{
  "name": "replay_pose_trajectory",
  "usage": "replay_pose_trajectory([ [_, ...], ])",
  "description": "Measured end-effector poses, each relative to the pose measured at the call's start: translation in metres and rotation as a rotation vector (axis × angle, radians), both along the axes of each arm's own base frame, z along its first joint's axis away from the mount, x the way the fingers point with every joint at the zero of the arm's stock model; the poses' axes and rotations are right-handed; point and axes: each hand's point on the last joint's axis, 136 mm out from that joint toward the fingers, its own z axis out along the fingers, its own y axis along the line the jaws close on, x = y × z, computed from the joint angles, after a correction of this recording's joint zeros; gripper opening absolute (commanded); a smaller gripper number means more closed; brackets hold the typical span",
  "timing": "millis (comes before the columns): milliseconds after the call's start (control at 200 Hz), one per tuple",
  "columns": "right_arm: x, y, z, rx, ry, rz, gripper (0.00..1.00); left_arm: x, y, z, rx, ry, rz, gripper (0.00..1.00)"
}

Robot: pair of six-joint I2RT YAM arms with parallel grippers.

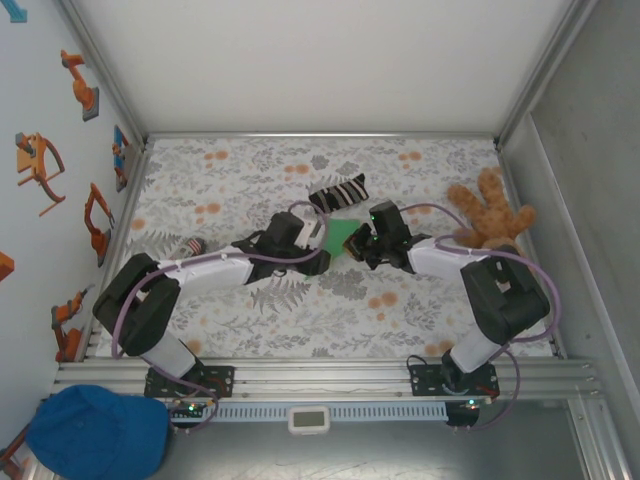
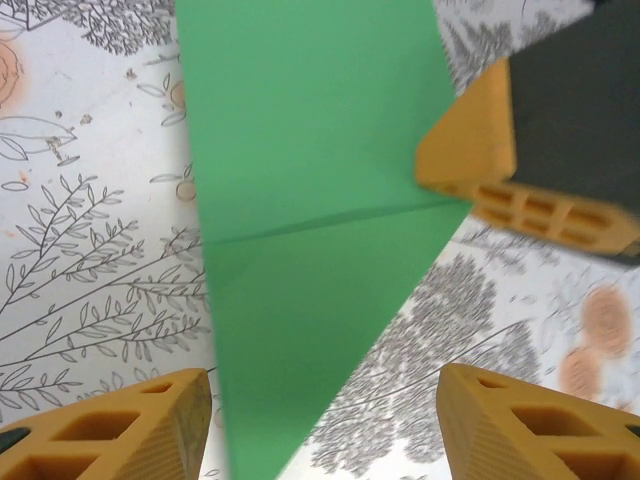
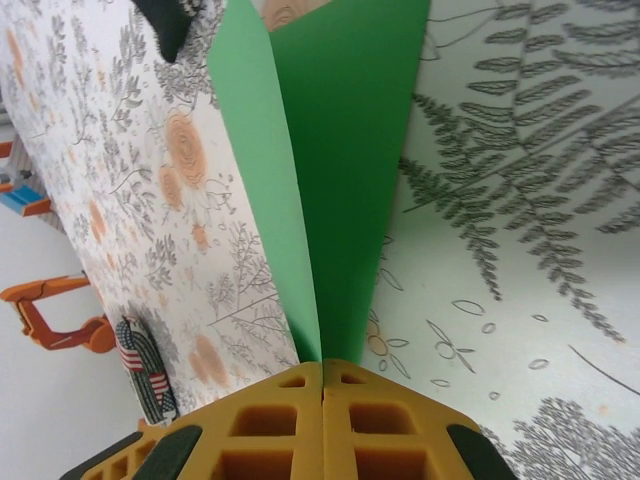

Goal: Fold a paper plane with a square sheet of paper (pick it up from the middle)
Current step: Fold the wing for the fifth time at the center of the table.

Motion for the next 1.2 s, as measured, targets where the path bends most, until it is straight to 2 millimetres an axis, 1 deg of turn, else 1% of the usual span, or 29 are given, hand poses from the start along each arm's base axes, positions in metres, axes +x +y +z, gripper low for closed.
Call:
replay_pose_trajectory([
  [70,-0.001,-0.003,-0.001,-0.006,0.013,-0.007,0.00,-0.003,0.001,-0.008,0.035,-0.033,-0.050,0.59],
  [120,-0.002,-0.005,-0.001,-0.009,0.021,-0.010,0.00,-0.003,-0.001,-0.011,0.053,-0.071,-0.091,0.59],
  [235,-0.003,-0.008,-0.002,-0.011,0.032,-0.019,0.00,-0.007,-0.009,-0.013,0.079,-0.153,-0.171,0.59],
  [376,-0.004,-0.009,-0.003,-0.013,0.044,-0.024,0.00,-0.007,-0.018,-0.014,0.108,-0.237,-0.240,0.57],
  [566,-0.004,-0.009,-0.003,-0.008,0.050,-0.029,0.00,-0.008,-0.026,-0.034,0.196,-0.315,-0.306,0.52],
  [646,-0.004,-0.009,-0.003,-0.006,0.053,-0.031,0.00,-0.008,-0.029,-0.037,0.218,-0.343,-0.318,0.48],
  [756,-0.004,-0.010,-0.002,-0.001,0.058,-0.037,0.00,-0.001,-0.030,-0.035,0.234,-0.389,-0.308,0.44],
  [936,-0.003,-0.011,-0.002,0.005,0.065,-0.045,0.00,0.007,-0.030,-0.035,0.248,-0.431,-0.292,0.40],
  [1016,-0.003,-0.011,-0.002,0.007,0.067,-0.044,0.00,0.008,-0.031,-0.037,0.250,-0.435,-0.292,0.39],
  [1197,-0.004,-0.011,-0.002,0.008,0.070,-0.042,0.00,0.008,-0.032,-0.039,0.242,-0.439,-0.292,0.32],
])
